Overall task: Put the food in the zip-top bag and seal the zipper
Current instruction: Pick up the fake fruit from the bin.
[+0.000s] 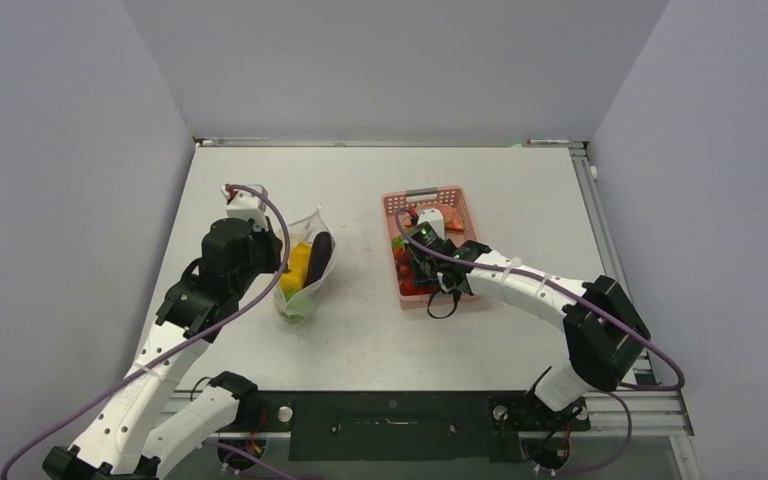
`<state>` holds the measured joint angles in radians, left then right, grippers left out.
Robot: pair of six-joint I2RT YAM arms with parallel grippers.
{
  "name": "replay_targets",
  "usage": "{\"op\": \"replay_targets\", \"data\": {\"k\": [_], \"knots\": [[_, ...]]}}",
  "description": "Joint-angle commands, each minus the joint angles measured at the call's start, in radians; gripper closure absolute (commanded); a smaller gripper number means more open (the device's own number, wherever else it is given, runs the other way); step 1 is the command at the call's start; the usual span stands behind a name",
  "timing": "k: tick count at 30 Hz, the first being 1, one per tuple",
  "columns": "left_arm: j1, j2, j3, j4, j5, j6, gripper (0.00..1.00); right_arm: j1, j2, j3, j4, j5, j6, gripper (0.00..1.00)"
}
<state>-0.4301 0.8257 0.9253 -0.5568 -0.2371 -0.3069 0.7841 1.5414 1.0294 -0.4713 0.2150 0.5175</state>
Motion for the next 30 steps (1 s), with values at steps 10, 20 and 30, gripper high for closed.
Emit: {"op": "replay_targets", "data": {"k": [10,20,30], "knots": [[0.005,-0.006,0.012,0.039,0.01,0.0,1.0,-0.01,-0.061,-0.01,0.022,0.048,-0.013,0.95],[0.005,-0.007,0.011,0.041,0.01,0.0,1.0,-0.005,-0.149,0.058,-0.002,0.152,-0.03,0.95],[0.005,-0.007,0.012,0.04,0.01,0.0,1.0,0.041,-0.192,0.187,-0.024,0.19,-0.072,0.95]]}}
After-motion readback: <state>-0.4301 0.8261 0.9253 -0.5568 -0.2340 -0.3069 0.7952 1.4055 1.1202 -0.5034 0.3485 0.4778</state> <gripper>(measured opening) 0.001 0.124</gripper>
